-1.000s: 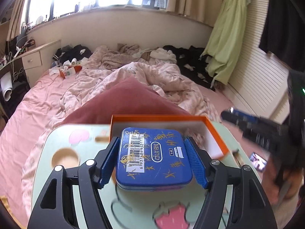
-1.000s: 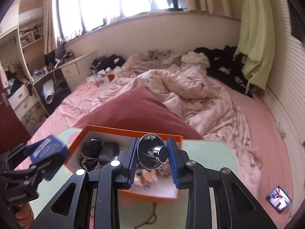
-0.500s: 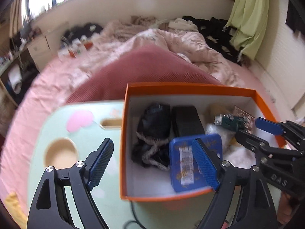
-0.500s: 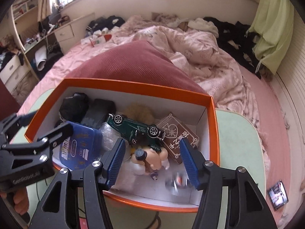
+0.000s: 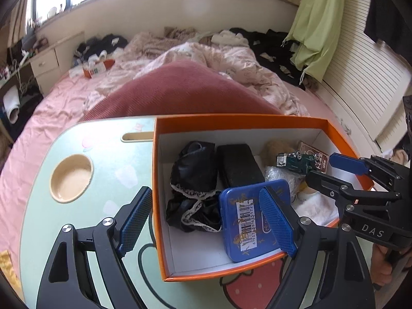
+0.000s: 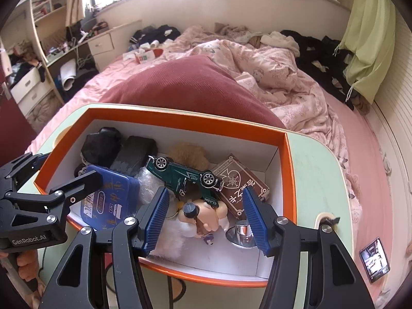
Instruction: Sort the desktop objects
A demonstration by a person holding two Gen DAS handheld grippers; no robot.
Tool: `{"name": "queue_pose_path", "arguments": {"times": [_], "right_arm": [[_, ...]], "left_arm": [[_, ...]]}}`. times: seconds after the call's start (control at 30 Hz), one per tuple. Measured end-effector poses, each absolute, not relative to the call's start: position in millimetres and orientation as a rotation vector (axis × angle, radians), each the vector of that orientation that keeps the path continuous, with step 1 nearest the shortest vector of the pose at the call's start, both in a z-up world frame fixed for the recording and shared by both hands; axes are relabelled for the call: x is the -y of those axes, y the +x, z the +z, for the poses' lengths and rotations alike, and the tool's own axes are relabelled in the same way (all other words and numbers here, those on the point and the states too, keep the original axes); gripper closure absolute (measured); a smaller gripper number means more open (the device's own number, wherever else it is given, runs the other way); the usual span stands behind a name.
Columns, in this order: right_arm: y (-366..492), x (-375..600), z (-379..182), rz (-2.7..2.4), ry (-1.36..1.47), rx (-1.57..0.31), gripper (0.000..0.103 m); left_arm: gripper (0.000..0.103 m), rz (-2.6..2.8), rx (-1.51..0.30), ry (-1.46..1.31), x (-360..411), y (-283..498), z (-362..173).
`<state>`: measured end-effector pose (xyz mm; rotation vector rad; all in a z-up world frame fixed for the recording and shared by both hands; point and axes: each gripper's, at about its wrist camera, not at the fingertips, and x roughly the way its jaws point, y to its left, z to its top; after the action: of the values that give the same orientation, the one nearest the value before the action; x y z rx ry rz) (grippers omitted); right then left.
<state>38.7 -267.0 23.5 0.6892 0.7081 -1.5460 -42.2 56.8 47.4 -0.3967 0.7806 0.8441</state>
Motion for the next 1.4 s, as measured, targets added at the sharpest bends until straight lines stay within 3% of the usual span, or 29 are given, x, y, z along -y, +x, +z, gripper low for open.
{"name": "queue_pose_path", "arguments": {"times": [0.2,0.37,0.57,0.7,0.8,0.87,0.93,1.4], "right_arm": [[52.1,226.6,51.2,-1.586,0.542,-0.533,0.045],[72.4,184.1,66.0,-1.598,0.498,-0.460,0.036],[72.4,156.2,22.6,-1.578,0.714,-0.472,0.032],[73.8,162.3,-5.3,-1.622,0.797,-0.595,0.029],[71.7,163.2,-7.3,-1.659,0.793,-0.613,0.013],[74.7,164.9,-11.6,-1.675,0.783,-0.651,0.000],[78.0,165.1,-14.0,-1.680,0.759,-0.667,0.000],[74.5,165.0,-15.6,-1.679,0.761,-0.667,0.000]], "left_arm": [[0.019,0.878,-0.724,-0.309,-31.8,-51.6,63.1],[0.019,0.893,-0.668,-0.288,-6.4,-70.6,74.2],[0.019,0.879,-0.757,-0.343,10.6,-86.1,49.9],[0.019,0.882,-0.849,-0.381,8.5,-87.1,23.4],[0.015,0.921,-0.855,-0.355,7.3,-86.2,19.2],[0.007,0.913,-0.857,-0.347,9.6,-85.2,19.9],[0.000,0.921,-0.851,-0.351,9.8,-85.9,20.2],[0.000,0.902,-0.847,-0.346,10.4,-85.7,14.3]]}}
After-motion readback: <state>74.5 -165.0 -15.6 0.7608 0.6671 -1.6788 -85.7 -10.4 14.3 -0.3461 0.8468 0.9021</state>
